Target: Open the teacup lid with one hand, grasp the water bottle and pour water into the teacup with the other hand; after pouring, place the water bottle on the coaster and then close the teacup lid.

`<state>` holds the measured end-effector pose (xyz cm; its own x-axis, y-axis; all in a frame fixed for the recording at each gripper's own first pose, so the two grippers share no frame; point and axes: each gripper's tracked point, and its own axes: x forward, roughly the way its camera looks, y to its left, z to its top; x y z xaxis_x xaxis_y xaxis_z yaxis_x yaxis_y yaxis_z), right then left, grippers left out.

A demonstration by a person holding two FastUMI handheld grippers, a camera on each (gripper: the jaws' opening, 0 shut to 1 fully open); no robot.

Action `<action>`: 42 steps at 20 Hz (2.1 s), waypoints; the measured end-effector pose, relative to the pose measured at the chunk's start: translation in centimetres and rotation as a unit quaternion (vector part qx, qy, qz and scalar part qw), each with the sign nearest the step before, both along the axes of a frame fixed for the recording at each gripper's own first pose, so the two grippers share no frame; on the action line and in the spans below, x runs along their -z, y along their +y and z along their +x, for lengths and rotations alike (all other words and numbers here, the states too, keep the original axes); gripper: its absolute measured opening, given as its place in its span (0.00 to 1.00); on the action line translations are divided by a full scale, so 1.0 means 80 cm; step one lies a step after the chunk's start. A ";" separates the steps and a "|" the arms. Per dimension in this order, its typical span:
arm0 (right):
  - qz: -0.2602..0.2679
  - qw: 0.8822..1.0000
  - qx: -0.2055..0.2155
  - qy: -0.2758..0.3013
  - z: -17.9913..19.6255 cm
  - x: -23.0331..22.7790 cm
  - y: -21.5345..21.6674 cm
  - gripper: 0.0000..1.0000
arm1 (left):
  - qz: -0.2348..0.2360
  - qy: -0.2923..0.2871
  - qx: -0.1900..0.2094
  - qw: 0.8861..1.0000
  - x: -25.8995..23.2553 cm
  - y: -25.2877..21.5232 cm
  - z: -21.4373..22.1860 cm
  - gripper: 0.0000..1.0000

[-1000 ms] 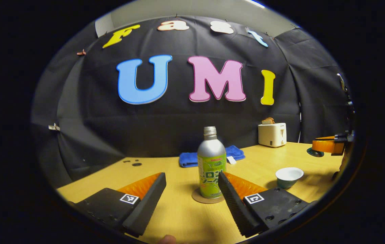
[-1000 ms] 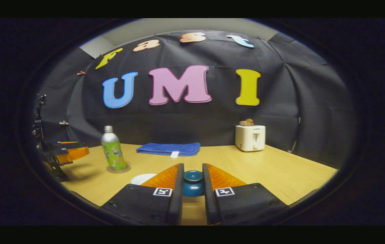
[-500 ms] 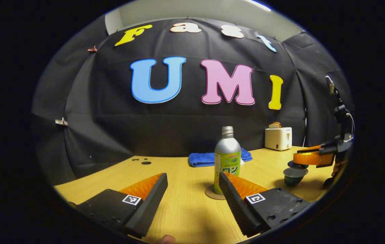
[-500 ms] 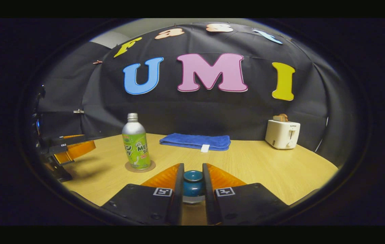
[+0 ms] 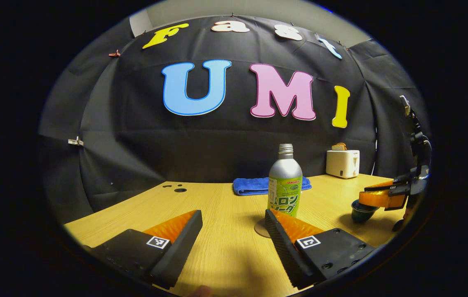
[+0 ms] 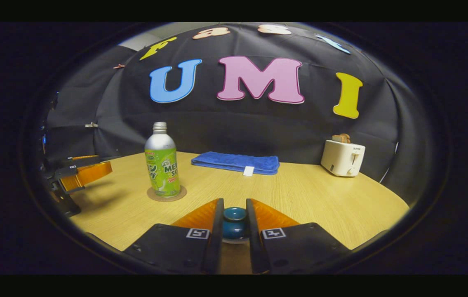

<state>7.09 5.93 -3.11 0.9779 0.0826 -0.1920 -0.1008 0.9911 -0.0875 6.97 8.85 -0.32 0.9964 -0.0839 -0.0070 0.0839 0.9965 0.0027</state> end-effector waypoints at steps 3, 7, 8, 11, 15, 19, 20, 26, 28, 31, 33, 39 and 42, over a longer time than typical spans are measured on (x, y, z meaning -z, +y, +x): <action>-0.010 1.000 0.004 0.000 0.000 0.001 0.000 0.28 | 0.000 0.000 0.000 1.000 0.000 0.000 0.000 0.96; -0.015 1.000 0.003 0.005 -0.001 0.002 -0.001 0.38 | 0.000 0.000 0.002 1.000 0.000 -0.003 -0.001 0.96; -0.015 1.000 0.005 0.003 -0.003 0.000 -0.002 0.38 | 0.000 0.000 0.003 1.000 0.001 -0.004 -0.003 0.96; -0.009 1.000 0.001 -0.016 -0.010 -0.008 -0.002 0.59 | -0.001 0.000 0.001 1.000 0.000 -0.007 -0.008 0.96; 0.005 0.996 0.013 -0.085 -0.038 -0.037 -0.012 0.98 | -0.001 0.001 0.000 1.000 0.000 -0.021 -0.018 0.96; 0.033 0.992 0.015 -0.118 -0.060 -0.052 -0.011 0.97 | 0.000 0.000 0.005 1.000 -0.002 -0.050 -0.032 0.96; 0.035 0.993 0.013 -0.116 -0.062 -0.049 -0.009 0.98 | -0.001 0.000 0.007 1.000 0.000 -0.059 -0.036 0.96; 0.053 0.994 0.015 -0.094 -0.059 -0.037 -0.007 0.98 | 0.000 -0.001 0.018 1.000 -0.002 -0.104 -0.054 0.96; 0.052 0.994 0.014 -0.094 -0.060 -0.037 -0.006 0.98 | -0.001 -0.002 0.009 1.000 -0.002 -0.105 -0.055 0.97; 0.052 0.994 0.018 -0.094 -0.061 -0.036 -0.009 0.98 | -0.001 -0.001 0.007 1.000 -0.003 -0.108 -0.055 0.97; 0.052 0.994 0.018 -0.094 -0.061 -0.036 -0.009 0.98 | -0.001 -0.001 0.007 1.000 -0.003 -0.107 -0.056 0.97; 0.052 0.994 0.016 -0.094 -0.061 -0.035 -0.008 0.98 | 0.000 -0.001 0.006 1.000 -0.002 -0.106 -0.055 0.97; 0.053 0.994 0.009 -0.094 -0.061 -0.036 -0.004 0.98 | 0.000 -0.002 0.006 1.000 -0.002 -0.107 -0.056 0.97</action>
<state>2.18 5.64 -0.25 0.9971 0.0754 0.0035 -0.0754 0.9972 0.0011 2.52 0.33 -0.17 0.9954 -0.0959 -0.0039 0.0959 0.9954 0.0024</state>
